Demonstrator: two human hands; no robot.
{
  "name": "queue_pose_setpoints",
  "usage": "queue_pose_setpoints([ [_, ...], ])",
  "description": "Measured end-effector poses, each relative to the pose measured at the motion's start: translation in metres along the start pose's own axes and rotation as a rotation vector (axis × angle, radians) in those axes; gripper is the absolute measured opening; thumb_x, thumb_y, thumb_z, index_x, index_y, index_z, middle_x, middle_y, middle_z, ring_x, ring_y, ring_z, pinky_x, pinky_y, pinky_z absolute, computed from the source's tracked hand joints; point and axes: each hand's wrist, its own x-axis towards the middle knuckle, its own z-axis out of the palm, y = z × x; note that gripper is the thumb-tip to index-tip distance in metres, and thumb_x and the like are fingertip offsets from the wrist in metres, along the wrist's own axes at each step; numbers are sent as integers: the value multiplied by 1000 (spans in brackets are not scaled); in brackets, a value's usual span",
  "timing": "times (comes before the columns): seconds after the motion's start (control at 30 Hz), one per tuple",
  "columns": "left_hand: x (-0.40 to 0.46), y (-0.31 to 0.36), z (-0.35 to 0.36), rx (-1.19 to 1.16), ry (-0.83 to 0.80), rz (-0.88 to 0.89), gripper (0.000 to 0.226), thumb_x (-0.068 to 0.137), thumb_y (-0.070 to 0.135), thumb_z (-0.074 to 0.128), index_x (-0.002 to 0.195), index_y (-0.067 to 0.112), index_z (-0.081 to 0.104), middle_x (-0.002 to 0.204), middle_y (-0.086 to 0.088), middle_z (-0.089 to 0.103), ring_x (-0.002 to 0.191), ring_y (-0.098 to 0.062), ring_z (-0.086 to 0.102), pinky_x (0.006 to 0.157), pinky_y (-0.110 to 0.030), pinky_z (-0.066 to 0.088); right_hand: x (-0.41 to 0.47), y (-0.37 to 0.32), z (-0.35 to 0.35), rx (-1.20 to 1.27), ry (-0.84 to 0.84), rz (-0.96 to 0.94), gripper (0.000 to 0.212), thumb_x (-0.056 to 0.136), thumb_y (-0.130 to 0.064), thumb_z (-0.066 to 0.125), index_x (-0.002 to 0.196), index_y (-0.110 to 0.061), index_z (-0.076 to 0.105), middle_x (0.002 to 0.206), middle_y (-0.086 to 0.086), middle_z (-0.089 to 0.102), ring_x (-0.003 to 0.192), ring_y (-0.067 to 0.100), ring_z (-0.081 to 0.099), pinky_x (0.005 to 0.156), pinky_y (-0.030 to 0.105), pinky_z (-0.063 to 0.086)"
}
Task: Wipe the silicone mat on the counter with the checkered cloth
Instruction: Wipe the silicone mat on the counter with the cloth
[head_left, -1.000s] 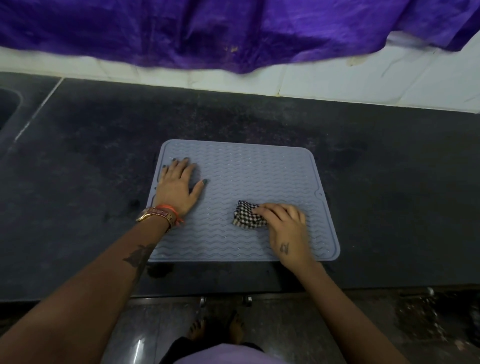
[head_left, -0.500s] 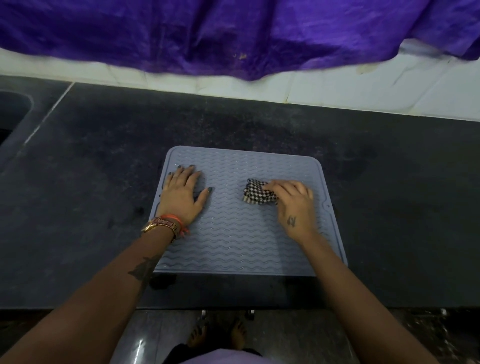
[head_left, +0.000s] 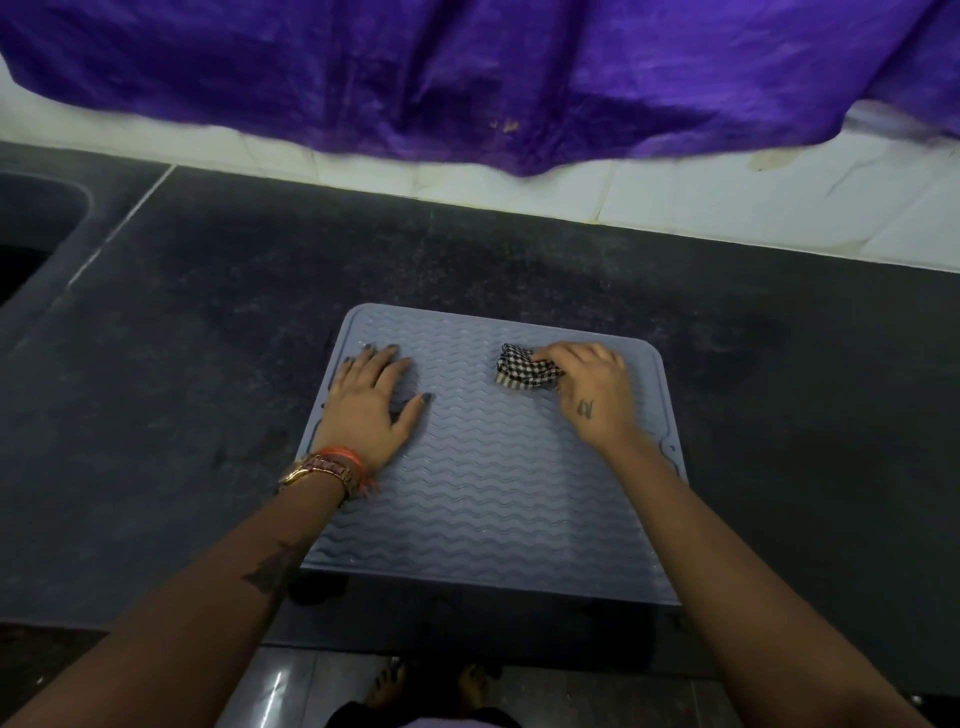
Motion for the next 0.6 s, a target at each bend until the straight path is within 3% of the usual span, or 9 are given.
queue_pose_setpoints([
  [0.1, 0, 0, 1, 8, 16, -1, 73, 82, 63, 23, 135, 18, 45, 148, -5, 39, 141, -25, 26, 119, -42, 14, 7, 3, 3, -13, 68, 12, 41, 73, 7, 52, 103, -15, 69, 102, 4, 71, 96, 30, 60, 86, 45, 42],
  [0.27, 0, 1, 2, 7, 27, -7, 72, 81, 62, 25, 134, 18, 46, 147, -5, 40, 140, -25, 27, 119, -41, 14, 22, 10, 7, -116, -35, -56, 41, 75, 5, 52, 108, -15, 65, 109, 5, 67, 102, 30, 56, 85, 42, 40],
  [0.43, 0, 1, 1, 5, 38, -12, 71, 82, 62, 26, 134, 19, 47, 147, -5, 40, 140, -25, 28, 119, -39, 14, 41, 12, 2, -70, 147, -54, 41, 71, 10, 53, 102, -11, 68, 104, 7, 69, 96, 30, 60, 82, 42, 45],
  [0.6, -1, 2, -1, 4, 34, -18, 72, 81, 63, 26, 134, 18, 46, 147, -5, 40, 140, -24, 28, 118, -39, 15, 53, 15, 11, -96, -93, -48, 38, 82, 5, 47, 111, -14, 62, 116, 7, 65, 104, 29, 54, 84, 38, 42],
])
